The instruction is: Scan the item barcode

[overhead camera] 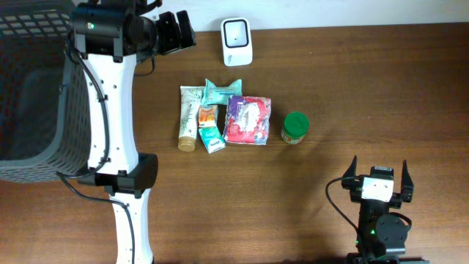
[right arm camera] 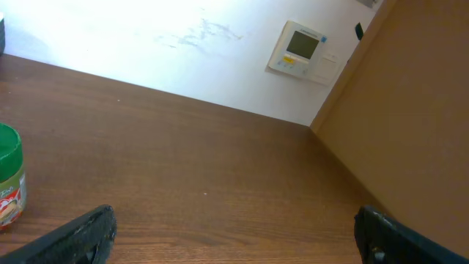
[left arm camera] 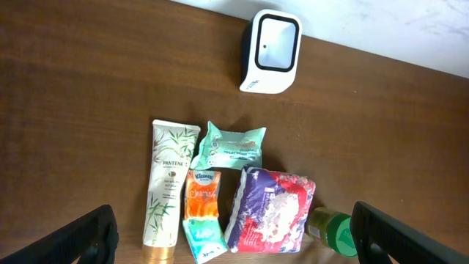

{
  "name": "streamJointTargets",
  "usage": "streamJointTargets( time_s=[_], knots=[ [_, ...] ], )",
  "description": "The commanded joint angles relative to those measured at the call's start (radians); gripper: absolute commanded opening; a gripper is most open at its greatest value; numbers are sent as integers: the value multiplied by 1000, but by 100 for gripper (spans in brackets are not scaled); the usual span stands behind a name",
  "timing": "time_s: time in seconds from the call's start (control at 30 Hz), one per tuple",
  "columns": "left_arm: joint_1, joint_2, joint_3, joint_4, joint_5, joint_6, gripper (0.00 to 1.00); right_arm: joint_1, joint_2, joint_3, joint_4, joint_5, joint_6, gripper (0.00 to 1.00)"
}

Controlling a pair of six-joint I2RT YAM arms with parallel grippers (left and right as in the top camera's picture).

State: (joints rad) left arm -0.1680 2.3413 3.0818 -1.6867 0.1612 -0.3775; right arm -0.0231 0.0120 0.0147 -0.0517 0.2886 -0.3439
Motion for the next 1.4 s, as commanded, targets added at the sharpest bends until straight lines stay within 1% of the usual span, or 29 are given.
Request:
streamJointTargets(
  time_s=[0.0,0.03,0.3,0.33,0.57,0.77,1.2,1.37],
  knots=[
    [-8,-11,-6,-1,6,82,99,-5,-6,-9,-1,11,0,99],
    [-8,-11,-6,-1,-3,92,99,-5,-6,-9,-1,11,0,99],
    [2,-8,-6,-1,-279,85,99,-5,-6,-9,-1,11,0,99],
    [3,-7,-6,-1,-289,80,99,-5,-6,-9,-1,11,0,99],
    [3,-6,-29,-1,-288,81,99,-5,-6,-9,-1,11,0,99],
    [4,-6,-140,-1,-353,87,99,-5,-6,-9,-1,11,0,99],
    [13,-6,-423,-2,-353,87,99,-5,-6,-9,-1,11,0,99],
    [29,-6,-449,-2,-353,87,99,-5,-6,-9,-1,11,0,99]
  ],
)
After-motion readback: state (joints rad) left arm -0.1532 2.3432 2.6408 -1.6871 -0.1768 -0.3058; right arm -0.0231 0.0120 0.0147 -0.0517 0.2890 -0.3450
